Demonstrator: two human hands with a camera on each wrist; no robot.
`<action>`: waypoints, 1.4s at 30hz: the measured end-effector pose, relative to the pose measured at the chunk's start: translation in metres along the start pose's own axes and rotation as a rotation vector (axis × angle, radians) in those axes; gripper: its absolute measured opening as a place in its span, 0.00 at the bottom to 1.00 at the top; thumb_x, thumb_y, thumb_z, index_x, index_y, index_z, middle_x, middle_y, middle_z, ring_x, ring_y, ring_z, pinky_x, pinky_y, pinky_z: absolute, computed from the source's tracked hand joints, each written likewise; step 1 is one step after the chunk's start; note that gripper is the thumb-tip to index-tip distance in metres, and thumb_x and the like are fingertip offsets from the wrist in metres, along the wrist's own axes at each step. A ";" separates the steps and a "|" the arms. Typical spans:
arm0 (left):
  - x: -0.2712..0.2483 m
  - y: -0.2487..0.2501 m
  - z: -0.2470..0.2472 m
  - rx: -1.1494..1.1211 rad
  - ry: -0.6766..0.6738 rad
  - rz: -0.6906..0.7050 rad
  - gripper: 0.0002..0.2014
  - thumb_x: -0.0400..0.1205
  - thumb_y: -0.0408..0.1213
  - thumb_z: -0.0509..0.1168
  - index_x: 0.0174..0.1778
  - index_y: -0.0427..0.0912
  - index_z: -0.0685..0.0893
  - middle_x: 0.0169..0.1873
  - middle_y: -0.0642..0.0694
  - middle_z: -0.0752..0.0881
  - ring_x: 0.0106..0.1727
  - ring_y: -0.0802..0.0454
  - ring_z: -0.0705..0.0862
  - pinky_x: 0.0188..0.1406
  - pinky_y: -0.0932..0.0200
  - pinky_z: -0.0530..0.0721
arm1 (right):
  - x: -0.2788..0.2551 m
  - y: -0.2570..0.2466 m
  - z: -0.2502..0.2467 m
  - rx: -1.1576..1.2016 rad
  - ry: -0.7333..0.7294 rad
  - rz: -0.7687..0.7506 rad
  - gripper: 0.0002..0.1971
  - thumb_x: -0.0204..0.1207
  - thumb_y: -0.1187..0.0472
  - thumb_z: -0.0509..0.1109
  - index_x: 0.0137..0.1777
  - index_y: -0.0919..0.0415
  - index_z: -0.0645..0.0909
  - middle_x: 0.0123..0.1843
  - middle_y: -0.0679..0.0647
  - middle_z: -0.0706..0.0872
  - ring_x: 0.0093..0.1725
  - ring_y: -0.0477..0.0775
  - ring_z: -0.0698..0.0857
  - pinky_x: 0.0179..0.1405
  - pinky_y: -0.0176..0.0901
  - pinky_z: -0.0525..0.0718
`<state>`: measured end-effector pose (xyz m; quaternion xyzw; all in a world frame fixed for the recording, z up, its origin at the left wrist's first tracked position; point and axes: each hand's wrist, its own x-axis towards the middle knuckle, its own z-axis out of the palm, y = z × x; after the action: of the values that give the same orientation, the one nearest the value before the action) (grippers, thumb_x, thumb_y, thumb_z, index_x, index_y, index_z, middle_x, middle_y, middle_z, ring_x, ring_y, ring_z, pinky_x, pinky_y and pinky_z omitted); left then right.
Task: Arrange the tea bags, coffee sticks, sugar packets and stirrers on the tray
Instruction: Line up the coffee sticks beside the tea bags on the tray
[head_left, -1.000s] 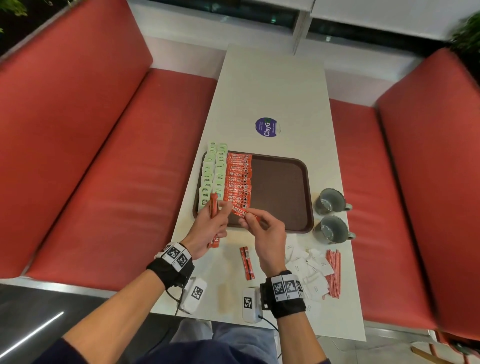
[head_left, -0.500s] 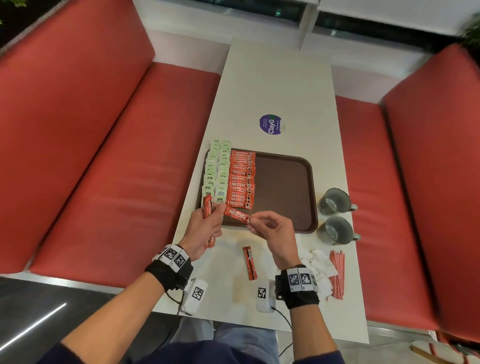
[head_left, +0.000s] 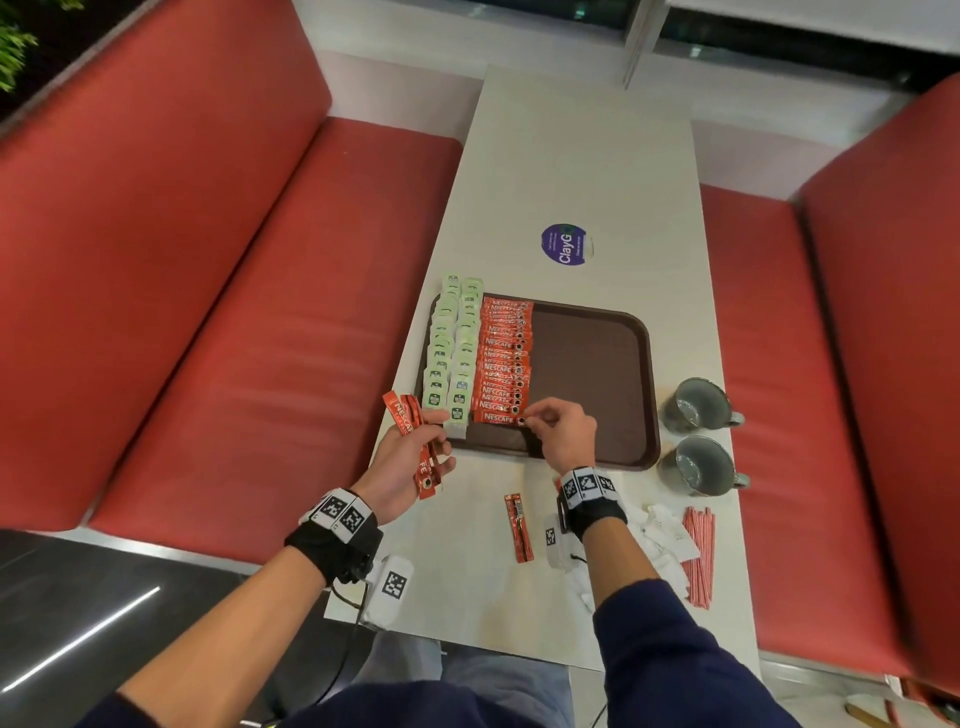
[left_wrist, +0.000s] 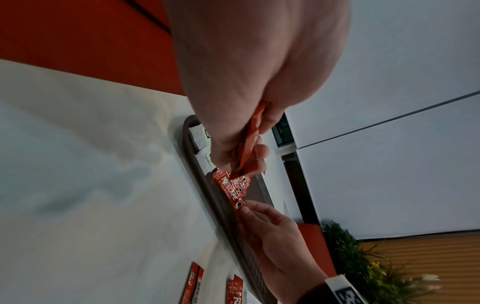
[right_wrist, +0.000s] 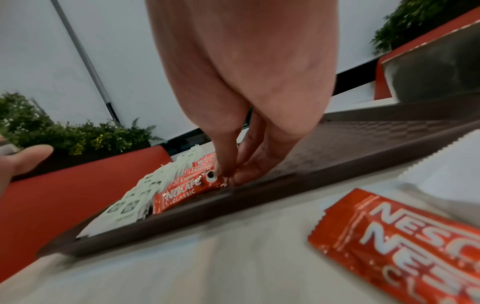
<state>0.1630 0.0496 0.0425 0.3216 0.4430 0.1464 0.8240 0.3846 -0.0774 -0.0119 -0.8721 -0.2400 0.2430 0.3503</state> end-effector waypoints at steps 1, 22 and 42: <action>-0.001 0.000 -0.001 -0.001 -0.014 -0.002 0.12 0.92 0.26 0.63 0.71 0.34 0.85 0.40 0.41 0.84 0.41 0.47 0.85 0.35 0.53 0.90 | 0.003 0.000 0.003 -0.002 -0.001 0.004 0.07 0.84 0.64 0.81 0.49 0.50 0.94 0.44 0.44 0.93 0.50 0.42 0.90 0.61 0.44 0.88; -0.010 -0.004 0.002 0.061 -0.166 0.064 0.16 0.97 0.37 0.59 0.79 0.38 0.80 0.72 0.38 0.90 0.76 0.41 0.88 0.81 0.33 0.80 | -0.070 -0.052 0.018 0.328 -0.269 -0.060 0.18 0.88 0.40 0.75 0.52 0.57 0.86 0.47 0.53 0.95 0.48 0.55 0.95 0.53 0.55 0.97; -0.014 -0.012 -0.001 0.552 -0.436 0.043 0.11 0.94 0.39 0.66 0.71 0.41 0.80 0.54 0.30 0.95 0.55 0.30 0.95 0.55 0.43 0.94 | -0.088 -0.051 0.012 0.154 -0.284 -0.128 0.07 0.92 0.53 0.73 0.52 0.53 0.89 0.45 0.45 0.93 0.45 0.41 0.90 0.44 0.31 0.82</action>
<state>0.1534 0.0337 0.0436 0.5652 0.2726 -0.0339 0.7779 0.2975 -0.0903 0.0403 -0.7826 -0.3229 0.3587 0.3932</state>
